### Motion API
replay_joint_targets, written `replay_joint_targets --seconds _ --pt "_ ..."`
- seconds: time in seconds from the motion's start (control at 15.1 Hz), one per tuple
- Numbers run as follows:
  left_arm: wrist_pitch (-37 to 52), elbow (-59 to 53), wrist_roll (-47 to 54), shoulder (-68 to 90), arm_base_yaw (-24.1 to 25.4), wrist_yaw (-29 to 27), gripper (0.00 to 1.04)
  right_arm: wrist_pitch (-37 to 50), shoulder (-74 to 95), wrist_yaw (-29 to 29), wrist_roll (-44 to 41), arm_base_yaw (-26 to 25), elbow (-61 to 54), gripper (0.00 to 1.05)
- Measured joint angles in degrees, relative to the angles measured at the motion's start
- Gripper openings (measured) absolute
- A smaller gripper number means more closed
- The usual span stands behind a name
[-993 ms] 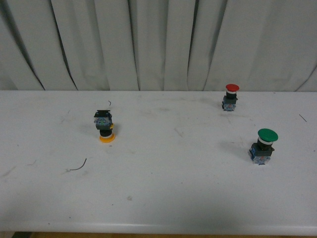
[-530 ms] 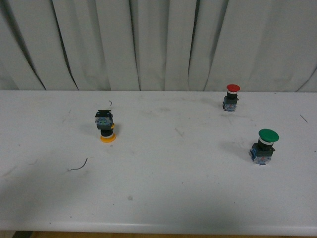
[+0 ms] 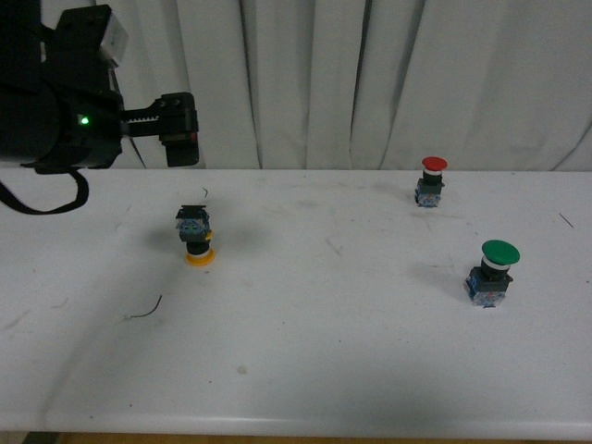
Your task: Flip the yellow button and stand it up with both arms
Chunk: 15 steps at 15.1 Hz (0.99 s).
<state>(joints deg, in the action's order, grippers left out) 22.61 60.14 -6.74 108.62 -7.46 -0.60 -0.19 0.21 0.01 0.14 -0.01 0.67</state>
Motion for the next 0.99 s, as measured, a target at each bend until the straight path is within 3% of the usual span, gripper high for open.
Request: replay_joint_targets --seconds 0.33,0.99 --pt "-12.72 13.66 0.85 11.06 -0.37 0.81 0.98 -0.02 0.00 0.00 0.00 0.00 0.00 0.98" --pt "-14.82 16.31 1.64 19.30 -0.70 -0.63 0.98 0.00 0.00 0.00 0.00 0.00 0.00 0.98"
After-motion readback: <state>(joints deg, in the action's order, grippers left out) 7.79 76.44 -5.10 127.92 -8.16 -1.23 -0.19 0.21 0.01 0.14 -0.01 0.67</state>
